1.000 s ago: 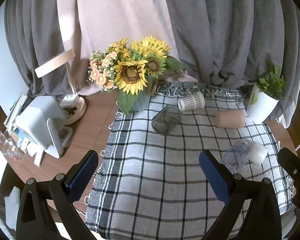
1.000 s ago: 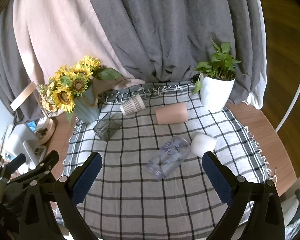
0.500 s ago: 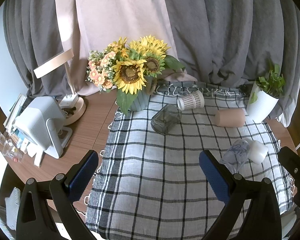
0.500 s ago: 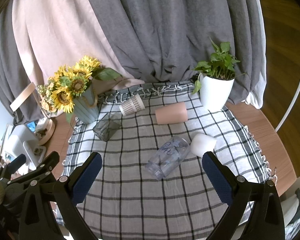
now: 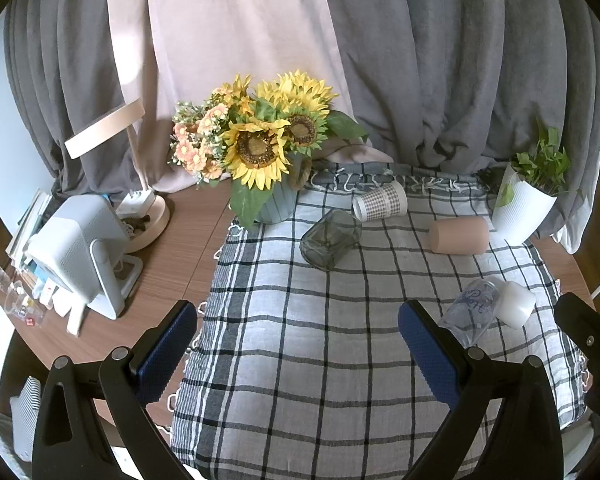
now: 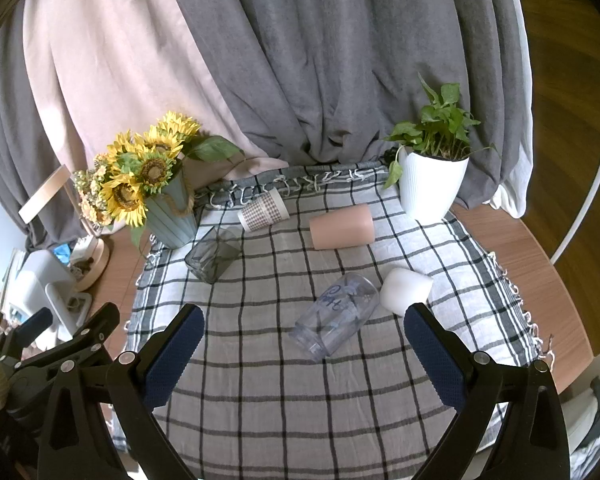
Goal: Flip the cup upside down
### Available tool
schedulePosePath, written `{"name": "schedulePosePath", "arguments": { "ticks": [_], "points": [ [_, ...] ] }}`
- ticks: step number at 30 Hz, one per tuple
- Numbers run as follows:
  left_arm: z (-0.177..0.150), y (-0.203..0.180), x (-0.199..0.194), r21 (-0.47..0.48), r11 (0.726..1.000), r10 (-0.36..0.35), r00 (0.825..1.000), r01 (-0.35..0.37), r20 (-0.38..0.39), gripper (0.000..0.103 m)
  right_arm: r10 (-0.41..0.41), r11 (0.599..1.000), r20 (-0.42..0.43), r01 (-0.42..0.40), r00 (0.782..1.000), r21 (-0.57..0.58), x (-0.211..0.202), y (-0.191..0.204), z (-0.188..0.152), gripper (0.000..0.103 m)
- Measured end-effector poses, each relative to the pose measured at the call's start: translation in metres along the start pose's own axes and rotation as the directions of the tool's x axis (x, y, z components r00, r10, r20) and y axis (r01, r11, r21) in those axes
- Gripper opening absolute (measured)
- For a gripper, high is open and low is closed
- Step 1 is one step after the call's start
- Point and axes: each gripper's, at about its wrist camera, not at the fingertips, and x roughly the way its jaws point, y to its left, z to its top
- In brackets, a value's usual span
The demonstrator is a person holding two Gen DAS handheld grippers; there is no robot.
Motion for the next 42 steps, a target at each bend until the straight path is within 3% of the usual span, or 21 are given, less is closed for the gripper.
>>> {"name": "schedulePosePath", "arguments": {
  "ticks": [27, 37, 42],
  "points": [
    [-0.003, -0.007, 0.003, 0.002, 1.000, -0.005, 1.000, 0.005, -0.009, 0.103, -0.001, 1.000, -0.002, 0.001, 1.000, 0.000, 0.003, 0.003, -0.001, 0.101],
    [-0.002, -0.008, 0.021, 0.029, 0.999, -0.020, 0.999, 0.022, -0.038, 0.103, -0.008, 1.000, -0.007, 0.008, 1.000, 0.004, 0.007, 0.000, -0.001, 0.101],
    [0.001, -0.010, 0.042, 0.063, 0.997, -0.032, 0.997, 0.036, -0.072, 0.103, -0.024, 0.999, -0.028, 0.024, 0.999, 0.025, 0.027, -0.006, -0.005, 0.101]
  ]
}}
